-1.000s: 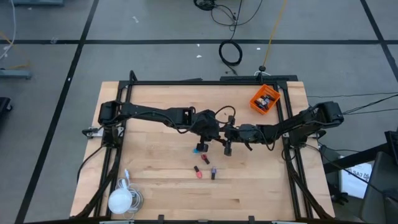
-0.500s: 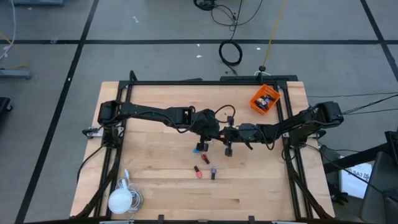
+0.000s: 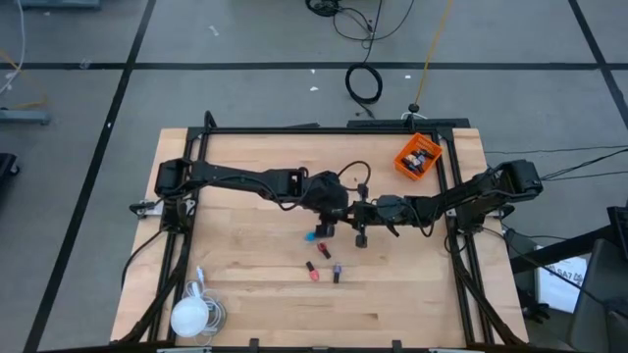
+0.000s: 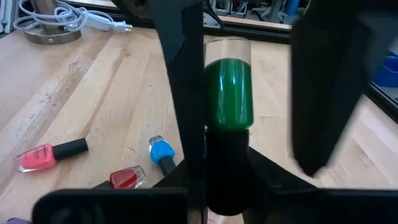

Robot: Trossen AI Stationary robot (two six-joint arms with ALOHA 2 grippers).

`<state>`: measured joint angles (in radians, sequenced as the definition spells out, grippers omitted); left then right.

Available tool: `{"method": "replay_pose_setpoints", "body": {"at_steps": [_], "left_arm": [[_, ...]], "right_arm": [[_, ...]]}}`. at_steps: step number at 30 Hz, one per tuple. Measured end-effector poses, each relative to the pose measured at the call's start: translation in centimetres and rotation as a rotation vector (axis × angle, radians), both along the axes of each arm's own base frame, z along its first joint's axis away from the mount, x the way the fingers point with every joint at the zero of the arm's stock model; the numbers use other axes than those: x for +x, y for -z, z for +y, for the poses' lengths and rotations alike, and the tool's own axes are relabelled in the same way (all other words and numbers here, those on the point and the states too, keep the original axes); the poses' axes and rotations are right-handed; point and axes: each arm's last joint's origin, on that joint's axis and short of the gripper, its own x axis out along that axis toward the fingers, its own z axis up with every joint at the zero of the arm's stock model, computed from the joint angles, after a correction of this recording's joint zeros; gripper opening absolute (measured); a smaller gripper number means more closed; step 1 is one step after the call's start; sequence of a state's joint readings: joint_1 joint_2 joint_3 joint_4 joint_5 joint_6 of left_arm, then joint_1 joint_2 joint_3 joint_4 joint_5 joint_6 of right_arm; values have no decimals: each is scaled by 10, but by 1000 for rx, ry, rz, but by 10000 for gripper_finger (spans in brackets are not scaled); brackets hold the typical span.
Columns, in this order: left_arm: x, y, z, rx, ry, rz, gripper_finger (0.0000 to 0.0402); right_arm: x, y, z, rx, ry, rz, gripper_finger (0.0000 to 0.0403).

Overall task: Pick & Place Nail Polish
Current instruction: Put the green nail polish bottle into the orange basket

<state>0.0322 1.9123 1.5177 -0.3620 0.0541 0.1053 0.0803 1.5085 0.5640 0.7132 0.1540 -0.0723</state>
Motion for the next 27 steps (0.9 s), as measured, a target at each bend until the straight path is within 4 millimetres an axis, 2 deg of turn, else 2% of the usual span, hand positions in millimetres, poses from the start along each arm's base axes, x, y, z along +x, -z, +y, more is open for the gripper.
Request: {"method": "replay_pose_setpoints", "body": {"at_steps": [7, 14, 18, 22, 27], "left_arm": [[6, -12, 3, 69, -9, -119, 293], [-2, -40, 6, 148, -74, -189, 343], [-10, -56, 6, 146, -72, -226, 352], [-12, -57, 8, 130, 20, -223, 352], [-15, -59, 27, 49, 84, -262, 350]], "right_arm": [[-2, 6, -8, 48, 46, 69, 41], [-15, 14, -26, 66, 227, 168, 41], [-37, 18, -37, 99, 325, 162, 41], [-70, 26, -47, 127, 448, 145, 41], [-101, 25, -55, 165, 550, 47, 41]]}}
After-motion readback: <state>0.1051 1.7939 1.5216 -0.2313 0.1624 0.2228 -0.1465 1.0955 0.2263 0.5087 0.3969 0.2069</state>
